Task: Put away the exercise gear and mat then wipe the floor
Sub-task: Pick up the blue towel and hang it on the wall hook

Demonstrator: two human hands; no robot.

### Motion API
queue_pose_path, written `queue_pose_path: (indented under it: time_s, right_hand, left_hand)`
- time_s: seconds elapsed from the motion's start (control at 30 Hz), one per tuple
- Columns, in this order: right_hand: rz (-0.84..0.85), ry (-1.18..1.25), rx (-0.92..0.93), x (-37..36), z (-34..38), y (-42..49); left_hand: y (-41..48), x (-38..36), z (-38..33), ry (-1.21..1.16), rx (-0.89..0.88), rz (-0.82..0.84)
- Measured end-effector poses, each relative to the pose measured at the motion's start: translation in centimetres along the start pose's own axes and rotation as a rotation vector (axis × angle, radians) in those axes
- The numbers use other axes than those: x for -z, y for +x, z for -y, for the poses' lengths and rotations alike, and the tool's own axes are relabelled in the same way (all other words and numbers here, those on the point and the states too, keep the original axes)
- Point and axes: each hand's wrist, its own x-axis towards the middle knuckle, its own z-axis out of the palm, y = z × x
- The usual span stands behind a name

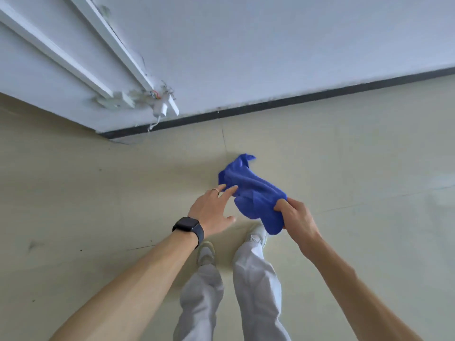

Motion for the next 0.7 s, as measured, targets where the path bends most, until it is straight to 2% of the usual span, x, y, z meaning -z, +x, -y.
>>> queue_pose_path:
  time_s: [0.2,0.37,0.47,0.6,0.7]
  right_hand:
    - [-0.047,-0.009,0.157,6.7,9.0,-17.1]
    - [-0.185,0.092,0.276,12.0,12.6,-30.0]
    - [-0.263,0.188,0.352,14.6,13.4,-35.9]
    - [-0.368,0.3,0.451,18.5,12.6,-40.9]
    - [-0.613,0.258,0.371,22.3,10.3,-41.9]
  left_hand:
    - [-9.8,10.6,-9.9,-0.172,-0.221,-0.147]
    - [-17.8,18.7,-18.1,-0.114,-0.487,-0.278]
    - [-22.1,22.0,-22.3,-0.105,-0.649,-0.336]
    - [-26.3,26.3,-27.3,-0.197,-0.739,-0.333]
    - [-28.4,29.1,-31.8,-0.229,-0.79,-0.312]
